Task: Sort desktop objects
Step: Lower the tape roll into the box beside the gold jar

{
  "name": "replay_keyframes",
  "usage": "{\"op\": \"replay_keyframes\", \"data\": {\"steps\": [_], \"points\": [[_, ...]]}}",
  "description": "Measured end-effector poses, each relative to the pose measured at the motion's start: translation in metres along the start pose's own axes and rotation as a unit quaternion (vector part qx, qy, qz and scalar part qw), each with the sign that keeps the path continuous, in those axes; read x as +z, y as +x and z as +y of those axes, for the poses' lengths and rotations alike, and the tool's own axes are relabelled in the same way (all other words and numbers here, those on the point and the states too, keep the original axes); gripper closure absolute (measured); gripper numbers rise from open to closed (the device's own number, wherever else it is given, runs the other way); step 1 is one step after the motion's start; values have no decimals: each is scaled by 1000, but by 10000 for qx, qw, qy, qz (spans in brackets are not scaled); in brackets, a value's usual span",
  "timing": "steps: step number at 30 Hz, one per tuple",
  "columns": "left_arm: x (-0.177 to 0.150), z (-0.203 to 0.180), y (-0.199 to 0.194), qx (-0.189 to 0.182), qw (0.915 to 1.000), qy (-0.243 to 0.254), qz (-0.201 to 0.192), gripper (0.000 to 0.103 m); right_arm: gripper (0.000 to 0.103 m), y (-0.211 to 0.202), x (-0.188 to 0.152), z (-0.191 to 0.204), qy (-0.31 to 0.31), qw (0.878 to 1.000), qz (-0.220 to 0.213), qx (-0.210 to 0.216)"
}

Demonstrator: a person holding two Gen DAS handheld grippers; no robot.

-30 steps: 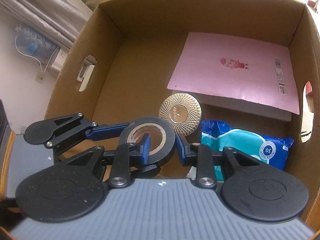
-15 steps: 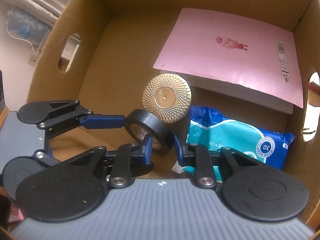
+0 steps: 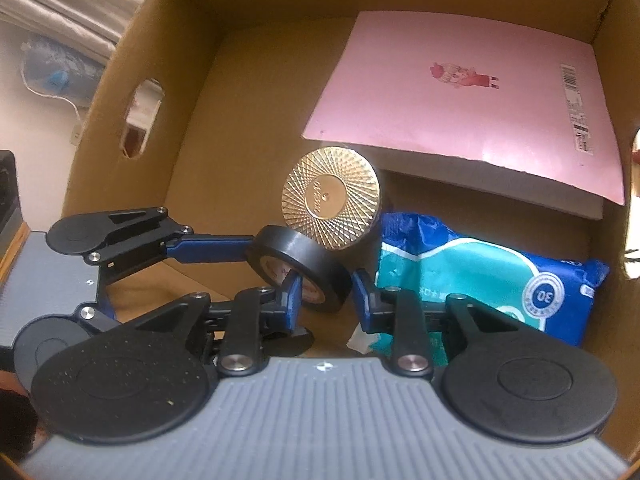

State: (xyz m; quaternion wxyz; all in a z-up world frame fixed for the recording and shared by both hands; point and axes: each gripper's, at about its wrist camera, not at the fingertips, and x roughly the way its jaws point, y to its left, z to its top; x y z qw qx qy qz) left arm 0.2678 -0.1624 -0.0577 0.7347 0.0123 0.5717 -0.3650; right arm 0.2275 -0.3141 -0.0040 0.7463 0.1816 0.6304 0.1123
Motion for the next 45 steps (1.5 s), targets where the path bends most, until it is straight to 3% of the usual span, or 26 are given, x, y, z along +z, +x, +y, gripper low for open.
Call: {"op": "replay_keyframes", "data": {"steps": [6, 11, 15, 18, 26, 32, 38, 45], "points": [[2, 3, -4, -76, 9999, -75, 55, 24, 75, -1, 1, -12, 359, 9986, -39, 389], [8, 11, -6, -386, 9981, -377, 297, 22, 75, -1, 5, -26, 1008, 9916, 356, 723], [13, 19, 1, -700, 9935, -703, 556, 21, 74, 0, 9, -34, 1250, 9880, 644, 645], [13, 20, 0, -690, 9936, -713, 536, 19, 73, -4, 12, -36, 1275, 9878, 686, 571], [12, 18, -11, -487, 9964, -577, 378, 15, 61, -23, 16, -28, 1003, 9931, 430, 436], [12, 11, -8, -451, 9976, -390, 359, 15, 61, -35, 16, -21, 757, 9969, 46, 201], [11, 4, -2, -492, 9977, -176, 433, 15, 75, -34, 15, -22, 508, 9985, -99, 170], [8, 2, 5, -530, 9971, -96, 532, 15, 81, -13, 10, -9, 330, 9994, 40, 20]]}}
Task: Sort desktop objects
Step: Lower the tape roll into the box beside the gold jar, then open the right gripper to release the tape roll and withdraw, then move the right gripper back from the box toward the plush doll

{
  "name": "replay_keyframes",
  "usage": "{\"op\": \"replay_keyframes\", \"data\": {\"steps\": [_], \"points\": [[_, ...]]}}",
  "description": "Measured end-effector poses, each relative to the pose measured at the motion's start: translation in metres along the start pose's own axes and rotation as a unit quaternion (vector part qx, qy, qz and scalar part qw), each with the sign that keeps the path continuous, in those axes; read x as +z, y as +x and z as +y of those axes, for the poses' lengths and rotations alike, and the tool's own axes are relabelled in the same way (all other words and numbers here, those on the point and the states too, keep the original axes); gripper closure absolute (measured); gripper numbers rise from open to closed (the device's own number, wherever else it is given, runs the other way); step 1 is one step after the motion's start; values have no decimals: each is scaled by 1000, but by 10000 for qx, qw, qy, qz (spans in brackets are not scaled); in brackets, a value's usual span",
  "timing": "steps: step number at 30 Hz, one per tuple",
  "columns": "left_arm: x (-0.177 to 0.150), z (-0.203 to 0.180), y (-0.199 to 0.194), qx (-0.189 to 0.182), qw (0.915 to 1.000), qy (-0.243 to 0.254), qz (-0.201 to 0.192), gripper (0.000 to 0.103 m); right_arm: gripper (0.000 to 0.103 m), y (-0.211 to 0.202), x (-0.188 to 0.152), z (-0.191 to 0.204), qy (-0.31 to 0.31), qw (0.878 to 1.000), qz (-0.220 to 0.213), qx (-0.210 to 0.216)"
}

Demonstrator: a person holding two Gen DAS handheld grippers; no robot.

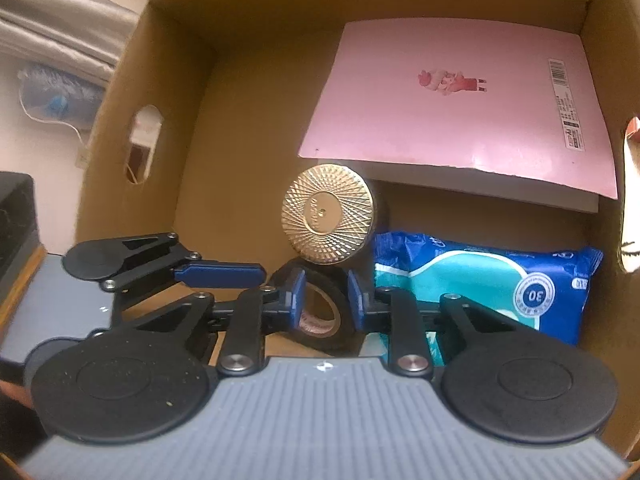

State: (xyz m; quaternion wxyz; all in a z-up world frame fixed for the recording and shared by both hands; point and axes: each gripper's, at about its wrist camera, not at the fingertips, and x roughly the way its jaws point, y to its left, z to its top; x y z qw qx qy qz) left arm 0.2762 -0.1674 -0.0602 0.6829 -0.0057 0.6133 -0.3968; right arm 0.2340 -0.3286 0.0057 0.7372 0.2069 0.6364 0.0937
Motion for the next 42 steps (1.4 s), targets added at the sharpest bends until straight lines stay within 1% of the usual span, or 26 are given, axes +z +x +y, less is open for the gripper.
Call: {"op": "replay_keyframes", "data": {"steps": [1, 4, 10, 13, 18, 21, 24, 27, 29, 31, 33, 36, 37, 38, 39, 40, 42], "points": [[-1, 1, 0, -19, 10000, -9, 0, 15, 83, 3, 0, -1, -3, 10000, 32, -61], [-1, 3, 0, -33, 10000, -22, 12, 15, 93, 10, 0, -3, -16, 9997, 141, -199], [-1, 5, -2, -22, 10000, -65, 21, 15, 93, 8, 2, -1, -49, 9994, 197, -288], [-1, 5, -7, -35, 10000, -84, -37, 15, 91, 0, 2, -1, -43, 9996, 109, -256], [1, 8, -23, 30, 9996, -180, -228, 15, 89, -32, -6, 3, -179, 9992, -329, -169], [3, 10, -29, 26, 9989, -356, -304, 15, 89, -56, -16, 5, -254, 9972, -700, -104], [3, 7, -32, 51, 9987, -385, -325, 15, 88, -76, -26, 5, -245, 9938, -1084, -49], [4, 3, -31, 217, 9984, -390, -343, 15, 87, -102, -44, 2, -132, 9888, -1482, 124], [2, 0, -32, 243, 9981, -427, -359, 15, 84, -116, -62, -1, -68, 9835, -1794, 221], [-1, -7, -39, 324, 9975, -400, -484, 16, 80, -126, -80, -4, -24, 9767, -2125, 299], [-6, -18, -49, 416, 9964, -287, -686, 16, 76, -130, -102, -9, 54, 9693, -2429, 370], [-18, -39, -70, 534, 9924, -158, -1099, 15, 71, -141, -142, -15, 220, 9579, -2835, 396], [-24, -48, -77, 579, 9905, -93, -1247, 15, 67, -141, -154, -16, 276, 9544, -2950, 369], [-29, -58, -82, 606, 9886, -18, -1381, 15, 62, -140, -166, -17, 325, 9516, -3040, 321], [-37, -68, -88, 620, 9866, 56, -1508, 14, 59, -142, -179, -17, 349, 9489, -3125, 268], [-44, -77, -93, 614, 9850, 137, -1604, 13, 54, -142, -192, -16, 362, 9464, -3203, 203], [-60, -94, -102, 586, 9816, 251, -1801, 11, 49, -136, -210, -16, 405, 9431, -3299, 79]]}}
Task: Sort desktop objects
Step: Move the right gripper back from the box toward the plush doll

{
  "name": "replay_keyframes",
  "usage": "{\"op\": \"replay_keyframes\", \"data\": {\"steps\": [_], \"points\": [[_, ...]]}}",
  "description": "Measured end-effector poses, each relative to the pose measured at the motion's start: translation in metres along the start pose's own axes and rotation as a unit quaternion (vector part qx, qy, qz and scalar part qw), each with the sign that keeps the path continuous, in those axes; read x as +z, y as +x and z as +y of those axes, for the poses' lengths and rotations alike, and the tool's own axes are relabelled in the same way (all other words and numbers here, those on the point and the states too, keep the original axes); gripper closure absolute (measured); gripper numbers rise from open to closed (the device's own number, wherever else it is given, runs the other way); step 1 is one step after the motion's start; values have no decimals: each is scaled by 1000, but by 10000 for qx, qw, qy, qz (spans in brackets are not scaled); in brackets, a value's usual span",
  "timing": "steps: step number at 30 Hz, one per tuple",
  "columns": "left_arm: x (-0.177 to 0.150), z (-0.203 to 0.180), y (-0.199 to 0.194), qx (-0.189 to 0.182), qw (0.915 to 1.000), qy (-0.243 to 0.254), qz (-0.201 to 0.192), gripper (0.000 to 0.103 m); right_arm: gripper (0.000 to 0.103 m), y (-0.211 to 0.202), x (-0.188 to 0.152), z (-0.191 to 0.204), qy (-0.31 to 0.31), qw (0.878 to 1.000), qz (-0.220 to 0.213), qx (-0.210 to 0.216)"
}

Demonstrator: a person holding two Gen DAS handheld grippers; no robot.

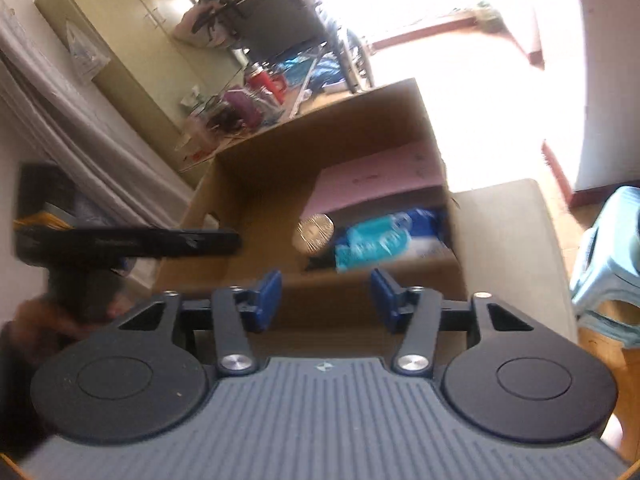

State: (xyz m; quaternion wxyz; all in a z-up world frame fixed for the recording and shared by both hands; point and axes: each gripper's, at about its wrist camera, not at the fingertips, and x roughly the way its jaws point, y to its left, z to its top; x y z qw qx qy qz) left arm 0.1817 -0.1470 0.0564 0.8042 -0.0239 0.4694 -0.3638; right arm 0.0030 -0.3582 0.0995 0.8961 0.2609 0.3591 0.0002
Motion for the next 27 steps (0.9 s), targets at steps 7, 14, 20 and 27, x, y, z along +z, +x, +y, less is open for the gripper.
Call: {"op": "replay_keyframes", "data": {"steps": [7, 14, 20, 27], "points": [[-44, -37, -53, 16, 9965, 51, -838, 4, 25, -30, -38, -1, -16, 9975, -377, -595], [-82, -51, -73, 25, 9942, 62, -1069, 3, 19, -37, -49, 21, -606, 9904, -447, -1162], [-102, -60, -95, 252, 9905, 300, -1315, 2, 9, -48, -54, 42, -920, 9839, -706, -1362], [-110, -61, -108, 582, 9850, 355, -1583, 0, 1, -62, -56, 62, -1208, 9749, -1071, -1531]]}}
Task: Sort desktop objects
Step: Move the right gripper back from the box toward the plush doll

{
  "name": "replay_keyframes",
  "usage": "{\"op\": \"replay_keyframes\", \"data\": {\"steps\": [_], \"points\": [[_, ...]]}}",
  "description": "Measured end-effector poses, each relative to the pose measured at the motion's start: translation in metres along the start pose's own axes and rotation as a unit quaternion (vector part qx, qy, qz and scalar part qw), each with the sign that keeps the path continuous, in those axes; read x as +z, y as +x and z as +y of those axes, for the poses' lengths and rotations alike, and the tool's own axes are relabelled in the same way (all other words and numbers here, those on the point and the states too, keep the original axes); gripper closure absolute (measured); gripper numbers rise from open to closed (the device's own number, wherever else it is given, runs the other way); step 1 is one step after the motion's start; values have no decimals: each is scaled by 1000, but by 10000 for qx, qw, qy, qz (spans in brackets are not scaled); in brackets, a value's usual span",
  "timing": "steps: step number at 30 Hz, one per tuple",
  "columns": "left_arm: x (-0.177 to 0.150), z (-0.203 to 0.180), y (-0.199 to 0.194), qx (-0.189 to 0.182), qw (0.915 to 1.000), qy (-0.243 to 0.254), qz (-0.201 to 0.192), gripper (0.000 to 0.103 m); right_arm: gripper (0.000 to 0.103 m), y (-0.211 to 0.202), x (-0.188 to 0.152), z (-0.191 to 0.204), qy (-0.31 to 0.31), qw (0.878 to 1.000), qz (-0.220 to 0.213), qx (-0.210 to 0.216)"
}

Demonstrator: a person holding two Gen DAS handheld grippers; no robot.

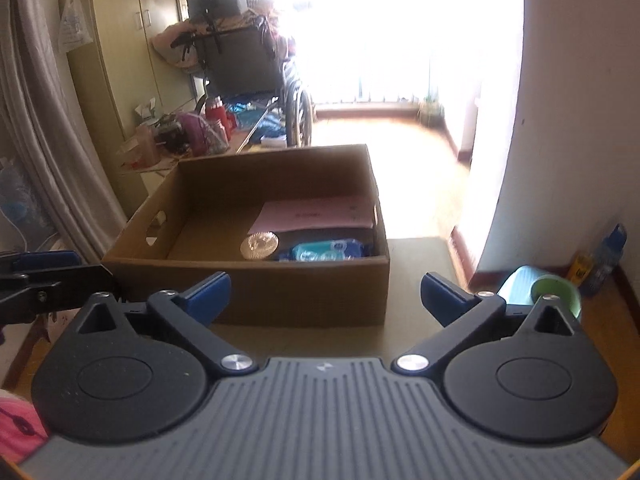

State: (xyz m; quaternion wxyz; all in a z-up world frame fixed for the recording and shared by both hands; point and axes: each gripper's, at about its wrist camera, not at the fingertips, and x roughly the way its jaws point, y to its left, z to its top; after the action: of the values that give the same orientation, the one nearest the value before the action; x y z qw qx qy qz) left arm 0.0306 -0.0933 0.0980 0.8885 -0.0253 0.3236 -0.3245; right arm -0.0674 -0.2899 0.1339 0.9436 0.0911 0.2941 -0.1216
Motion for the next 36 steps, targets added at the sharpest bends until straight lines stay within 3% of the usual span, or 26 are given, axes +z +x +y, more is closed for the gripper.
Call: {"op": "replay_keyframes", "data": {"steps": [8, 18, 22, 27, 33, 36], "points": [[3, 0, -8, 557, 9981, 180, -179, 0, 1, -11, 1, 10, -345, 9974, -248, -578], [5, 4, -16, 1338, 9893, 498, -293, 0, 1, -28, 9, 28, -1066, 9870, -593, -1049], [5, 3, -21, 1539, 9848, 716, -378, 0, 1, -36, 13, 30, -994, 9879, -708, -960], [5, -2, -33, 1527, 9826, 959, -444, 0, 1, -40, 16, 25, -671, 9931, -669, -684], [2, -1, -39, 1780, 9781, 1026, -334, 0, 1, -40, 14, 23, -633, 9937, -660, -650], [1, 3, -44, 1701, 9809, 906, -280, 0, 1, -42, 13, 25, -671, 9935, -689, -602]]}}
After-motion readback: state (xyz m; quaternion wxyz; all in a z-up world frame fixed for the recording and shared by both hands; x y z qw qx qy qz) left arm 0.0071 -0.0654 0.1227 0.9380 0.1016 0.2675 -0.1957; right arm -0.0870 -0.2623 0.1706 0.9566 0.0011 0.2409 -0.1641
